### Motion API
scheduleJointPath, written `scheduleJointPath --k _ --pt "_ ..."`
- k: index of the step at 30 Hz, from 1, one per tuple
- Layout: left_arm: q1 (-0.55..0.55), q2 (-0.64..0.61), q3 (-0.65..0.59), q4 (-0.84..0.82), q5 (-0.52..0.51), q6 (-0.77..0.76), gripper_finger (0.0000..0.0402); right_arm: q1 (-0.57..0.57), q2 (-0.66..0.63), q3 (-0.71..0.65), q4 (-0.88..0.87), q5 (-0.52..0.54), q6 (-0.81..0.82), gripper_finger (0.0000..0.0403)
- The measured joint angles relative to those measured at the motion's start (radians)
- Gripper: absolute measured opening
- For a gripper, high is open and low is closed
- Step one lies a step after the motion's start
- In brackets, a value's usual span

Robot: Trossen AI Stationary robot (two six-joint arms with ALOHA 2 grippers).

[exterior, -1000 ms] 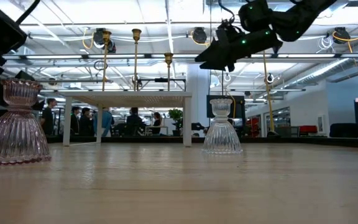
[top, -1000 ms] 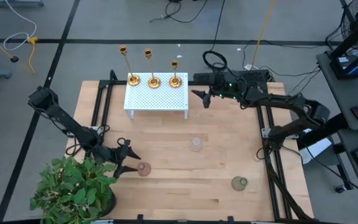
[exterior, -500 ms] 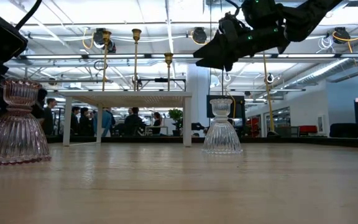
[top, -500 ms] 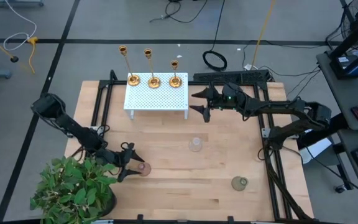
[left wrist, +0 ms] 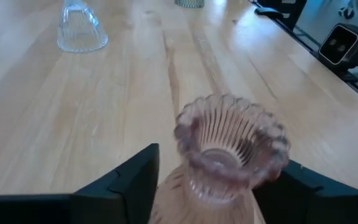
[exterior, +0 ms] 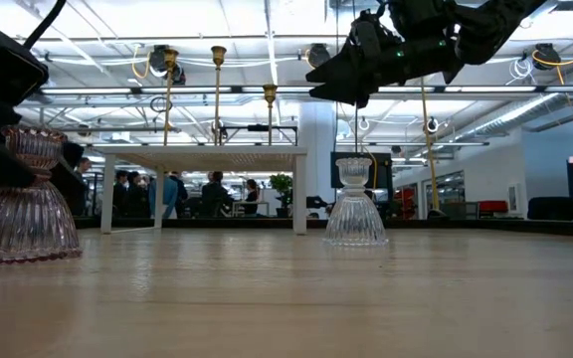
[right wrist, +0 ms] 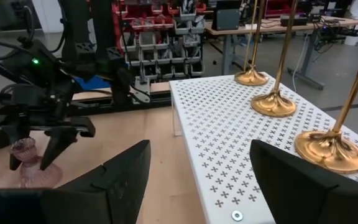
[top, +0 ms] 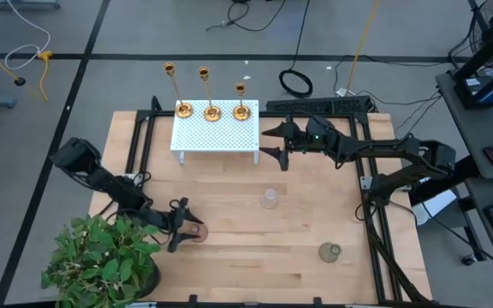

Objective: Pick & Place candle stick holders
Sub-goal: Put the pink candle holder on the shelf

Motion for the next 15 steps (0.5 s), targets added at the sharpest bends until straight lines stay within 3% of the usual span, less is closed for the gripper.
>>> scheduleJointPath --k 9,15 --pt "0.0 0.005 0.021 0.0 -0.007 0.029 0.0134 0.0 0.0 0.0 0.0 0.0 -0.001 0.027" --pt "0.0 0.005 0.021 0.048 -0.051 0.025 0.0131 0.0 0.0 0.0 0.0 0.0 0.0 0.027"
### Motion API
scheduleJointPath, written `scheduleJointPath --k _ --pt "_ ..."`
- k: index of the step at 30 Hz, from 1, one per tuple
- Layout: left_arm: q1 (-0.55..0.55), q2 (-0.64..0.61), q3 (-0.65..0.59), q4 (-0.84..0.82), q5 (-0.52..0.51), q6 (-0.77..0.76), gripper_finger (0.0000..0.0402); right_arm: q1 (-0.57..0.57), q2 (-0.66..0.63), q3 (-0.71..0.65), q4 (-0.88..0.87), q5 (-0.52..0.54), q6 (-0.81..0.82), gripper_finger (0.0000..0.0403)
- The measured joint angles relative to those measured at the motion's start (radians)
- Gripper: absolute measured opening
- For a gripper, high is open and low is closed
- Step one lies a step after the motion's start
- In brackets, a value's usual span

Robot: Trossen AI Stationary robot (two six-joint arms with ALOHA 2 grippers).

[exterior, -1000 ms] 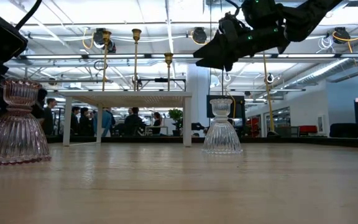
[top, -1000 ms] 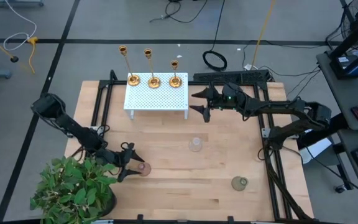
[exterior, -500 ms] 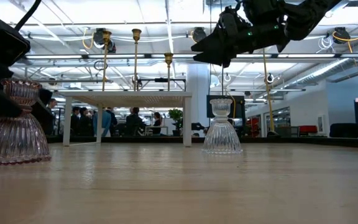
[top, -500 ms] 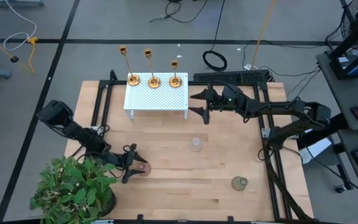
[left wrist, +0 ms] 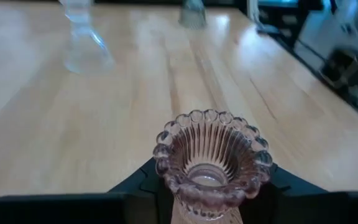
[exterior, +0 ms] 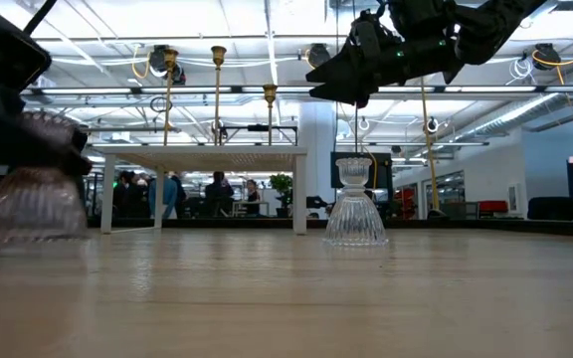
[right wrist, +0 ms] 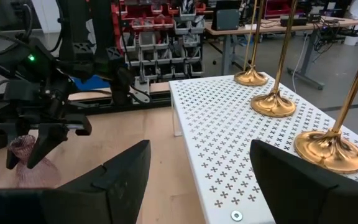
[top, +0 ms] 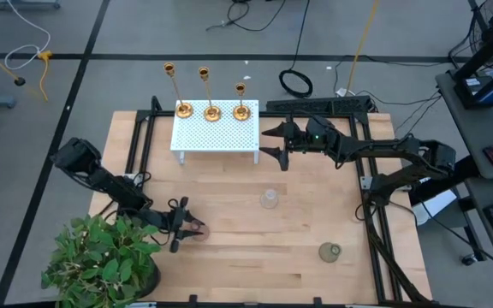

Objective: Pick & Place candle stick holders
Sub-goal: Put the pink candle holder on the shelf

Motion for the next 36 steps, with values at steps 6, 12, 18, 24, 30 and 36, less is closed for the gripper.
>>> scheduleJointPath --k 6,12,18,24,30,36 --pt "0.031 -0.023 0.0 0.104 -0.09 0.093 0.0143 0.0 0.0 0.0 0.0 0.0 0.0 0.027" --pt "0.134 -0.149 0.0 0.142 -0.135 0.223 0.0131 0.0 0.0 0.001 0.0 0.0 0.0 0.027" --pt "0.251 -0.317 0.0 0.145 -0.198 0.366 0.0149 0.0 0.0 0.001 0.0 0.0 0.0 0.027" --pt "0.37 -0.47 0.0 0.142 -0.257 0.498 0.0137 0.0 0.0 0.001 0.0 0.0 0.0 0.027" --pt "0.48 -0.581 0.0 0.074 -0.24 0.56 0.0145 0.0 0.0 0.001 0.0 0.0 -0.009 0.027" --pt "0.619 -0.612 0.0 0.021 -0.206 0.535 0.014 0.0 0.0 0.001 0.0 0.0 -0.034 0.027"
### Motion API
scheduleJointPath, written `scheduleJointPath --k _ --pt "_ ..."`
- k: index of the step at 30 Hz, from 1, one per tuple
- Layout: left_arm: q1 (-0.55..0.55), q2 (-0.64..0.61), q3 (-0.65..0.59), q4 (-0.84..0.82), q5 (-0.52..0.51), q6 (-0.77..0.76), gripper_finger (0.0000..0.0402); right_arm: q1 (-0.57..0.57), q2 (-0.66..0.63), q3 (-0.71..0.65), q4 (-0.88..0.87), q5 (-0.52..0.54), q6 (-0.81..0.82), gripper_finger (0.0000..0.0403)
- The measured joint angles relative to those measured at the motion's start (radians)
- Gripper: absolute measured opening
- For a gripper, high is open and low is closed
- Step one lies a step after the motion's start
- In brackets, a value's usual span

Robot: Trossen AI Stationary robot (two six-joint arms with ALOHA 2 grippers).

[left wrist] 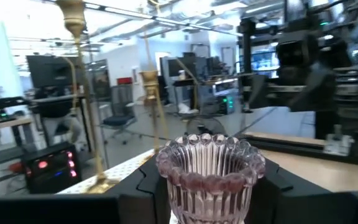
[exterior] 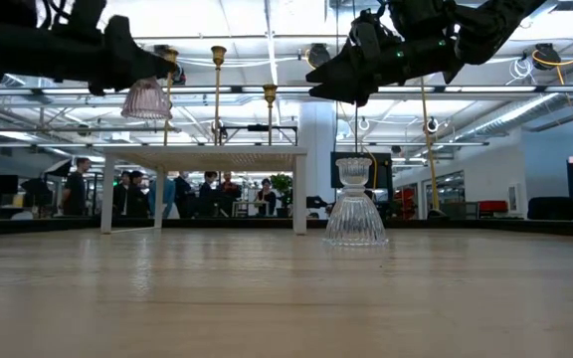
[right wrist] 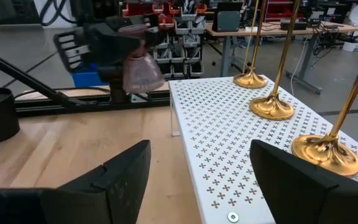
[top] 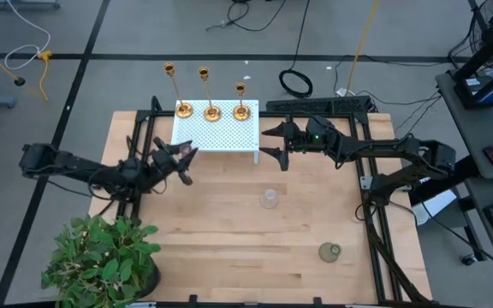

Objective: Pick & Place candle stick holders
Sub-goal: Put the pink candle holder on the shelf

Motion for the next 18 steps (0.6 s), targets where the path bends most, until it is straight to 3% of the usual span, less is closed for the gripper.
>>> scheduleJointPath --k 18 --pt "0.397 0.008 0.0 -0.099 0.245 -0.149 0.0143 0.0 0.0 0.0 -0.001 0.0 -0.023 0.027"
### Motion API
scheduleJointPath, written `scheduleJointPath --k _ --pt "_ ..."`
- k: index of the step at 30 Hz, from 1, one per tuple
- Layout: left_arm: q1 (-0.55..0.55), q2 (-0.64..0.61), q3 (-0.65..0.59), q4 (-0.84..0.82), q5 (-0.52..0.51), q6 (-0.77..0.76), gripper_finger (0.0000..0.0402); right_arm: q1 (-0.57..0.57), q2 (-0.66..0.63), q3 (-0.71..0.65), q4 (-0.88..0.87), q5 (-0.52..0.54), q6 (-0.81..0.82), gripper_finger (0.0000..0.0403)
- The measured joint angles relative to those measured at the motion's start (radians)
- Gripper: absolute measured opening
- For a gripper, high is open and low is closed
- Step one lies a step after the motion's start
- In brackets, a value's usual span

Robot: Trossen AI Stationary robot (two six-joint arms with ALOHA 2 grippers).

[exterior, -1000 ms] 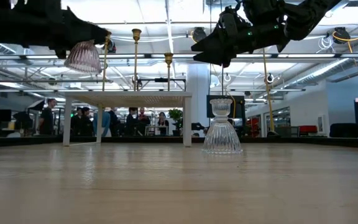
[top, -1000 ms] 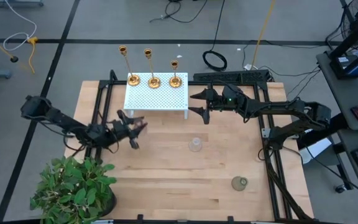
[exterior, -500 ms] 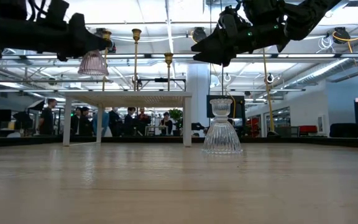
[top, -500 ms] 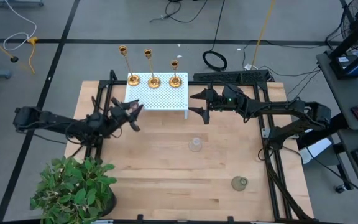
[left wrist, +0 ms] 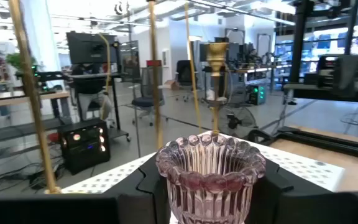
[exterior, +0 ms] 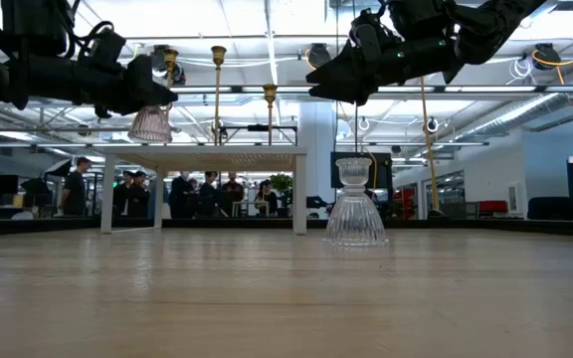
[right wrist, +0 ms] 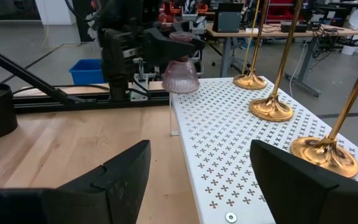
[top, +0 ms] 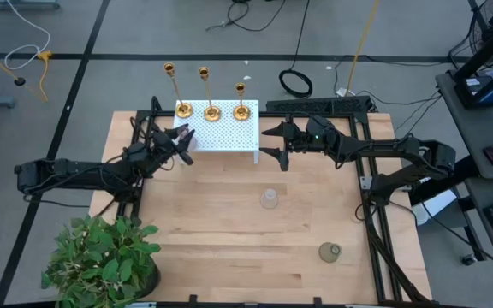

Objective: Pick & Place candle stick holders
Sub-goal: Put the pink candle holder on the shelf, then put the transparent candle holder on the shelf

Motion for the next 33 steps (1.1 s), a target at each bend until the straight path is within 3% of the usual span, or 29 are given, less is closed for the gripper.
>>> scheduleJointPath --k 12,22,33 --pt "0.165 0.0 0.0 -0.061 0.144 -0.043 0.0138 0.0 0.0 0.0 -0.007 0.0 0.0 0.027" --pt "0.252 0.0 0.0 -0.103 0.197 -0.057 0.0188 0.0 0.0 0.0 -0.008 -0.002 0.0 0.027" --pt "0.257 0.0 0.0 -0.111 0.25 -0.019 0.0243 0.026 0.0 0.0 -0.071 -0.005 -0.052 0.027"
